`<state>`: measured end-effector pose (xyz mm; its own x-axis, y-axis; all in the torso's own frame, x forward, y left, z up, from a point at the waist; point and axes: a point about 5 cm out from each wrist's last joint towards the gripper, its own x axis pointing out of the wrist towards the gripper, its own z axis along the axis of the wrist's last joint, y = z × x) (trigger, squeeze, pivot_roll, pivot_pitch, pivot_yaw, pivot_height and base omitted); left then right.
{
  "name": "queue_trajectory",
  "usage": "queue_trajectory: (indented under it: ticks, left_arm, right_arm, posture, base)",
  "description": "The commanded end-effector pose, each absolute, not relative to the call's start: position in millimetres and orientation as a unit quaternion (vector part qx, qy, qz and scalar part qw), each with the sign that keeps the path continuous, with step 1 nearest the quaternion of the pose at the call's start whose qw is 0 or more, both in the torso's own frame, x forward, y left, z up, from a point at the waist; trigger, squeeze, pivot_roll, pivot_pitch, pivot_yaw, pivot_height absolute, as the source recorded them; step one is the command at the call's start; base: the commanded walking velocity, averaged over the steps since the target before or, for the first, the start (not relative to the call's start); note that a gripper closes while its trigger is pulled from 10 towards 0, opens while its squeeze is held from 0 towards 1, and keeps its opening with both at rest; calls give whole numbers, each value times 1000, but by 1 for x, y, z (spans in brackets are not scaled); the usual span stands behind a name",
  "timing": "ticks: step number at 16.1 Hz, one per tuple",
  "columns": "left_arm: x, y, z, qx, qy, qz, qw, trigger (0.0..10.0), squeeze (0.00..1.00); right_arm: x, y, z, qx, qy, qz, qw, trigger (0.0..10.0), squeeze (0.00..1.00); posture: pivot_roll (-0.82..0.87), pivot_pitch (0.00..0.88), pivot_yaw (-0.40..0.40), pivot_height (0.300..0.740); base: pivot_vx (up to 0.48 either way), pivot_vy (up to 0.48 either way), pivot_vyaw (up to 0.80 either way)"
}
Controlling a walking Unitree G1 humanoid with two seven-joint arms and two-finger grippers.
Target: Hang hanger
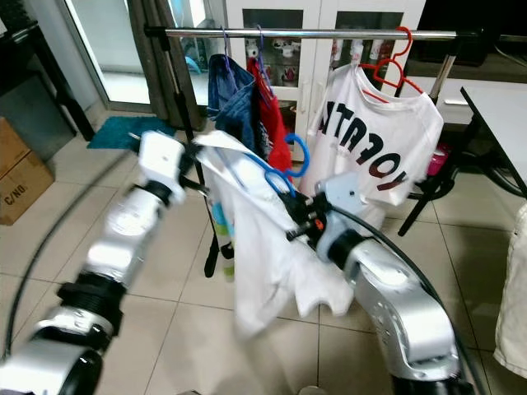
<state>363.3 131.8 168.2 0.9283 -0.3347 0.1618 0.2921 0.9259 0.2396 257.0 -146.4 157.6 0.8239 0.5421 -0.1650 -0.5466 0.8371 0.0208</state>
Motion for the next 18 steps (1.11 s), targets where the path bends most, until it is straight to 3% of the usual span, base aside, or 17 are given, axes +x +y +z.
queue_trajectory:
  ticks: [1,3,4,8,9,10,11,12,13,14,17,18]
  left_arm:
    - [370,156,195,103,-132,-122,978,0,0]
    - [378,178,207,98,-125,-93,983,0,0]
    - [387,209,211,109,-87,-49,989,0,0]
    - [387,223,176,118,-1,-29,993,0,0]
    - [387,217,173,114,2,-42,993,0,0]
    - [385,186,166,96,-4,-125,987,0,0]
    - [383,172,163,93,-6,-164,982,0,0]
    - [376,146,156,92,-10,-231,969,0,0]
    - [359,104,146,85,-20,-343,935,0,0]
    - [344,82,139,73,-16,-401,913,0,0]
    - [331,76,129,63,-6,-423,904,0,0]
    - [328,88,127,60,-1,-401,914,0,0]
  right_arm:
    - [252,-149,154,-31,90,297,950,0,0]
    - [244,-149,153,-43,94,336,936,0,0]
    - [236,-152,158,-28,90,365,926,0,0]
    - [235,-153,172,23,47,377,925,0,0]
    - [236,-153,173,28,44,369,928,0,0]
    - [244,-151,173,37,44,333,941,0,0]
    - [248,-151,172,42,45,315,947,0,0]
    - [257,-150,169,48,48,279,958,0,0]
    - [273,-149,164,61,54,210,974,0,0]
    - [285,-150,162,66,54,154,984,0,0]
    - [296,-155,158,57,40,102,992,0,0]
    - [296,-159,149,55,61,89,993,10000,0]
  posture:
    - [-219,0,94,740]
    - [-217,0,96,740]
    - [-218,0,98,740]
    - [-222,0,98,740]
    - [-223,0,97,740]
    - [-222,0,95,740]
    - [-222,0,95,740]
    - [-223,0,95,740]
    - [-224,0,94,740]
    - [-224,0,93,740]
    - [-214,0,82,740]
    - [-206,0,69,740]
  base:
    - [0,0,0]
    - [0,0,0]
    - [0,0,0]
    - [0,0,0]
    - [0,0,0]
    - [0,0,0]
    - [0,0,0]
    - [0,0,0]
    - [0,0,0]
    - [0,0,0]
    - [0,0,0]
    - [0,0,0]
